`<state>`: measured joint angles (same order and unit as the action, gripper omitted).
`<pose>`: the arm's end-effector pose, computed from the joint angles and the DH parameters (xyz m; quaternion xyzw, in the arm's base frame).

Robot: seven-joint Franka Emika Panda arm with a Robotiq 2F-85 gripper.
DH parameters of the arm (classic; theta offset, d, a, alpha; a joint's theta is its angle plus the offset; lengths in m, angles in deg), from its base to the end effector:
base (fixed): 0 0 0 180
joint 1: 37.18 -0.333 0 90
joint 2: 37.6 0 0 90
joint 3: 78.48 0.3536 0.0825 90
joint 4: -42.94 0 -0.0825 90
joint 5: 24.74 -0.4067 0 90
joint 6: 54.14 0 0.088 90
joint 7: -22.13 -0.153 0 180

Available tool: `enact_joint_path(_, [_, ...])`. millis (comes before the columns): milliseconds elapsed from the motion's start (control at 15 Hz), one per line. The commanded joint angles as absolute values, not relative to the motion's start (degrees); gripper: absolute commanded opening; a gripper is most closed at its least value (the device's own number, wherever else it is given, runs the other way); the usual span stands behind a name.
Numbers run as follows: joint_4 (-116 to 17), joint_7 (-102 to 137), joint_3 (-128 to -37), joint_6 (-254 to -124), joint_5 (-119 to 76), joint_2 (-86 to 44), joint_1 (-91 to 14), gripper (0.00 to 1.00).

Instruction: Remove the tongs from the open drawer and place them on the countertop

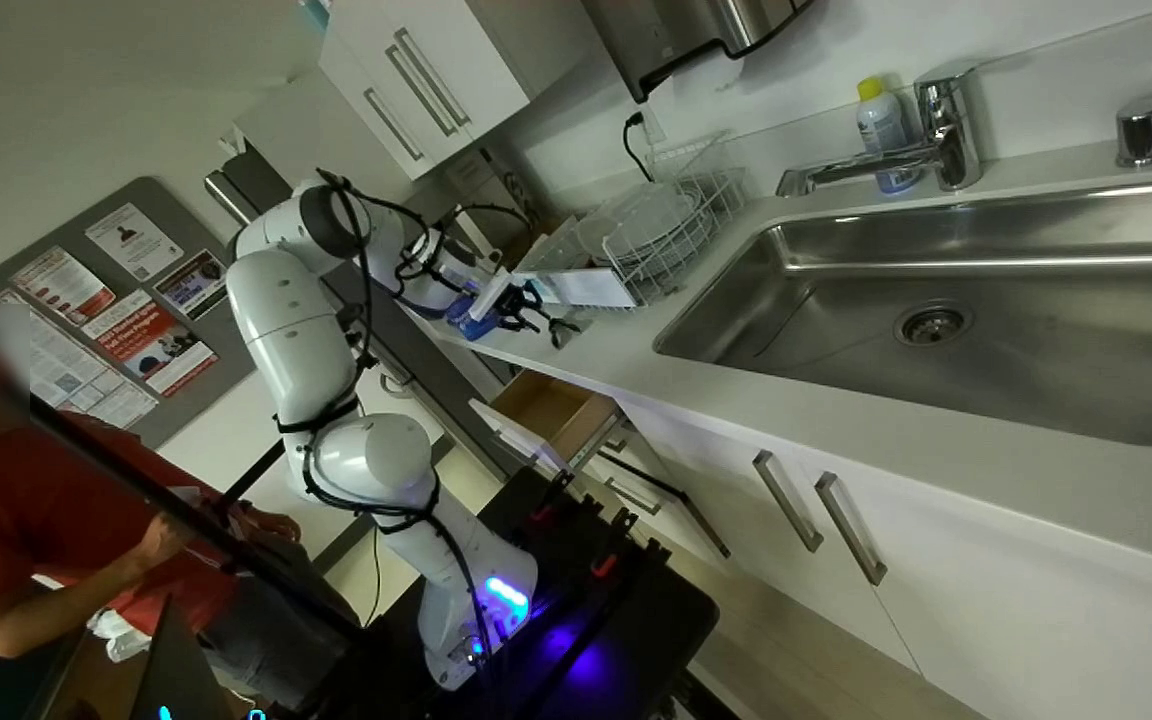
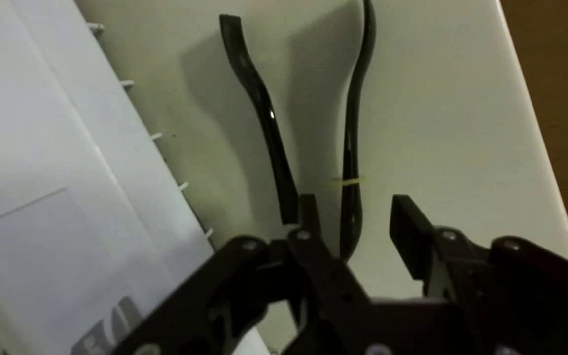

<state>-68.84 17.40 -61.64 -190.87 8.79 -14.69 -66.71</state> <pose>0.4763 0.4573 0.2624 0.8376 0.5245 0.0953 0.1196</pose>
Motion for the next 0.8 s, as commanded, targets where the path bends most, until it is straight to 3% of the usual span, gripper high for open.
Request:
enact_joint_path(0, [-68.6,16.1,-62.5,-189.6,10.3,-17.5,-68.0,0.74])
enact_joint_path(200, [-69.1,19.2,-60.4,-187.7,7.6,-21.0,-67.3,0.97])
enact_joint_path(267, [-69.4,19.8,-59.9,-186.5,6.8,-22.5,-67.3,1.00])
enact_joint_path(733, [-69.6,19.7,-56.4,-178.9,4.6,-32.5,-66.9,1.00])
